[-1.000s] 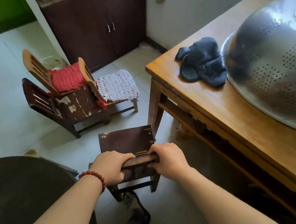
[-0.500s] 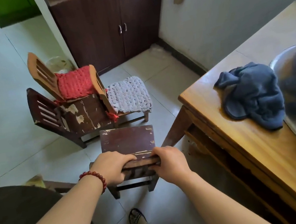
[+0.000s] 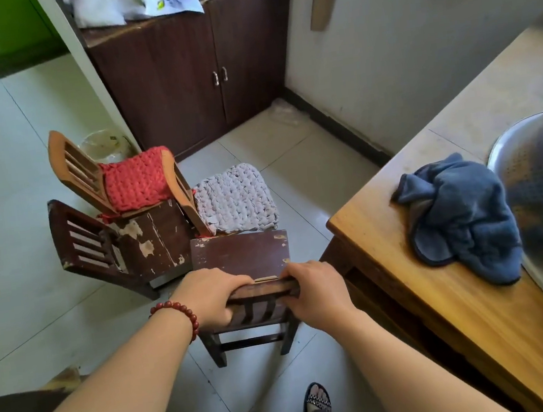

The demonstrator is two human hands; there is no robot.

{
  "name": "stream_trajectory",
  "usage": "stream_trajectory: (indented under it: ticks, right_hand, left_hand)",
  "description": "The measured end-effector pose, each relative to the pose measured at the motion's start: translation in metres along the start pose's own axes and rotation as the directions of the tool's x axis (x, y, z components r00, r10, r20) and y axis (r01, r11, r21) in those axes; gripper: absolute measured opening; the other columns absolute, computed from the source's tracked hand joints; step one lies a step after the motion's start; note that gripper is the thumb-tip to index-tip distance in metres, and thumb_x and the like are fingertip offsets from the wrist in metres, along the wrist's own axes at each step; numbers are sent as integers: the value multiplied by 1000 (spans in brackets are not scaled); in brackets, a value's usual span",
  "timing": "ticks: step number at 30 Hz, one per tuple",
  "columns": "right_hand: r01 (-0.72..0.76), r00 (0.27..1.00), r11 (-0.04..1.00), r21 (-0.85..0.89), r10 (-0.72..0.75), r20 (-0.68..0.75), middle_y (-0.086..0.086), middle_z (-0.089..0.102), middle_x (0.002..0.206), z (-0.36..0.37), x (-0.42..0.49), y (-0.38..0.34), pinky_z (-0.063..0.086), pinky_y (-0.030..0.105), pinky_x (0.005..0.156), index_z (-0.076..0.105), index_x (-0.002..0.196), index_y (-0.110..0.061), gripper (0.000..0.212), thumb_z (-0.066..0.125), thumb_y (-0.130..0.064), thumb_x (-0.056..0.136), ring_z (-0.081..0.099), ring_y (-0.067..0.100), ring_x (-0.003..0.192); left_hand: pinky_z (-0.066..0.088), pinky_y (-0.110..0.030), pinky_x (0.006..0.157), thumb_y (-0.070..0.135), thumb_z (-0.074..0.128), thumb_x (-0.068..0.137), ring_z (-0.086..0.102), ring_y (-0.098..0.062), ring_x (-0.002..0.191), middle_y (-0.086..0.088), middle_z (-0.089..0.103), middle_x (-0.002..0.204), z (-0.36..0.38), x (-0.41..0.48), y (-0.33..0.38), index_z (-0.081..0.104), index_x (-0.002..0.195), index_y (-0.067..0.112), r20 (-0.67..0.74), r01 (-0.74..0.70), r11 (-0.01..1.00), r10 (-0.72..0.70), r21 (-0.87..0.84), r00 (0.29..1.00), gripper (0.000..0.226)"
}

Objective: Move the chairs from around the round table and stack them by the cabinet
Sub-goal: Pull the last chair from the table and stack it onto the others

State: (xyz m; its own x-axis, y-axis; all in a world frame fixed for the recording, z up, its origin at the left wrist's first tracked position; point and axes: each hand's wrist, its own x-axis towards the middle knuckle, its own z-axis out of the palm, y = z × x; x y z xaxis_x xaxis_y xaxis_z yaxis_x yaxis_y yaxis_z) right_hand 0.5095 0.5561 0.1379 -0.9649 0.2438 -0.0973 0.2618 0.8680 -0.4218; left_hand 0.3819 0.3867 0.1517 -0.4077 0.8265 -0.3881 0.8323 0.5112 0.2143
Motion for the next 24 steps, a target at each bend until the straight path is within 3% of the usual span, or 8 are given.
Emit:
stream_trajectory:
  ticks: [3,8,13,17,24]
  right_hand:
    - [-3,1000,1000,5,3,-26,-13,61,74,-12,10,-2,44,28,62,60,84,-30,18,73,-31,72,53,12,70]
    - [-18,994,1000,-20,15,-105,-19,49,68,-32,26,-2,35,25,57,57,79,-30,19,74,-31,69,45,9,66]
    - [-41,991,999,-18,38,-131,-20,48,69,-48,48,-1,36,26,60,57,79,-30,19,74,-32,71,45,11,67]
    - [-49,985,999,-23,45,-168,-17,50,69,-62,74,8,27,26,59,57,78,-29,20,74,-32,69,41,12,67]
    - [-60,982,998,2,59,-181,-11,64,82,-99,145,31,47,31,68,63,85,-25,17,70,-33,71,52,13,78]
  left_hand:
    - [45,-27,64,25,55,69,62,-18,85,8,67,91,-18,7,-5,46,115,48,-9,-14,1000,14,9,1000,52]
    - [47,-29,67,27,57,68,62,-17,85,9,67,90,-48,21,-14,46,113,47,-38,-57,998,58,25,998,50]
    - [45,-28,67,28,59,66,62,-18,87,9,68,91,-71,44,-24,49,114,43,-76,-107,993,111,53,991,51]
    - [48,-29,69,27,60,68,62,-18,87,10,67,90,-95,72,-35,50,113,44,-58,-139,989,142,50,988,49]
    - [27,-19,50,30,61,70,45,-2,65,23,46,62,-151,138,-57,47,91,47,-44,-185,982,187,31,981,31]
